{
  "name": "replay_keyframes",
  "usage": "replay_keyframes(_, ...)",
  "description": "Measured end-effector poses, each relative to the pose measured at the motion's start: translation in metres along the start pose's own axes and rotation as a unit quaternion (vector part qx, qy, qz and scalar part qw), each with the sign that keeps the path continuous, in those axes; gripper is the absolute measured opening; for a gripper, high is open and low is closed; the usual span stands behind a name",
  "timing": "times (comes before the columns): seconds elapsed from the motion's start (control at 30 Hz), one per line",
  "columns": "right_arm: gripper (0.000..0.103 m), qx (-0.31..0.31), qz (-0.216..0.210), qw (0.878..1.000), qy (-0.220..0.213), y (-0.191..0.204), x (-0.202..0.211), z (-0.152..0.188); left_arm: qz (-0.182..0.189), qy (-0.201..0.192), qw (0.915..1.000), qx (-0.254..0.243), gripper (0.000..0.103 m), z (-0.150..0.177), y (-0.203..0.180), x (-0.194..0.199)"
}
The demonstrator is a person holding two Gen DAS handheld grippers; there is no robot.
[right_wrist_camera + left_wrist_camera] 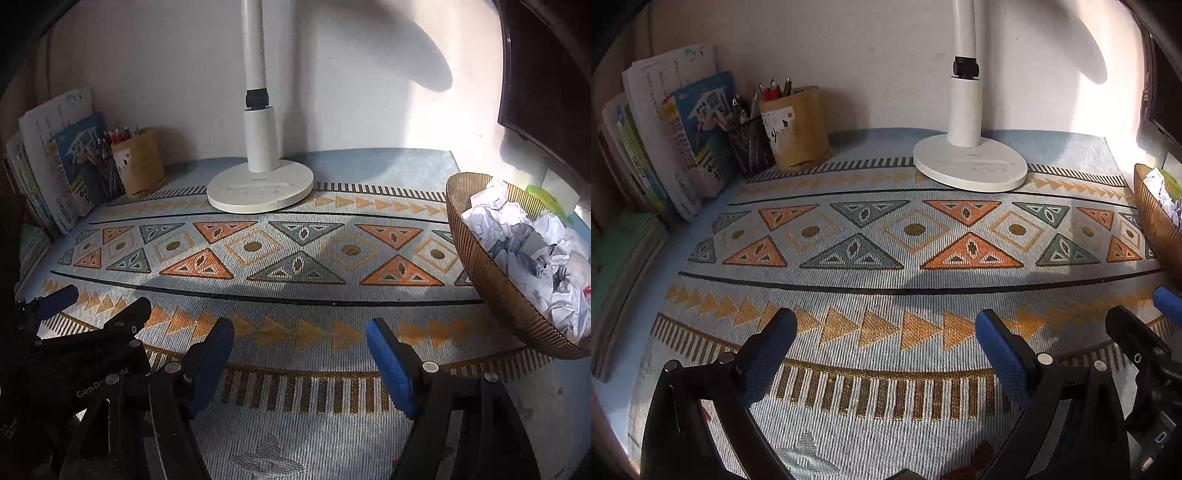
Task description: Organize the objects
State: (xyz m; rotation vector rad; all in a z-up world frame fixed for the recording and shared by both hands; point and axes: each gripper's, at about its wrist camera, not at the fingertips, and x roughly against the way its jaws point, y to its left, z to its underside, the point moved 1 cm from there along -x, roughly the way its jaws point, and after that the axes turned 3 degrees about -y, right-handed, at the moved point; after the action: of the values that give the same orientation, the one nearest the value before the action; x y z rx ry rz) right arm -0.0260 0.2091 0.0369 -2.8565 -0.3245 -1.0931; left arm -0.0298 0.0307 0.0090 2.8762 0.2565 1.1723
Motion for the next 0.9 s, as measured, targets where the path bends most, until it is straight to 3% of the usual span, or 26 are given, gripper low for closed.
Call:
replay_keyframes(0.13, 0.074, -0.024, -0.001, 1.0, 0.012, -0.01, -0.007, 0.0, 0.019, 0.017, 0.9996, 0.014, 0.097, 0.005, 0.004, -0.006)
replay_keyframes(0.9, 0.076, -0.043, 0.009, 0.998, 0.051, -0.017, -0.024, 0.001, 0.006, 0.049, 0.9988, 0.007, 0.099, 0.006, 0.002, -0.018)
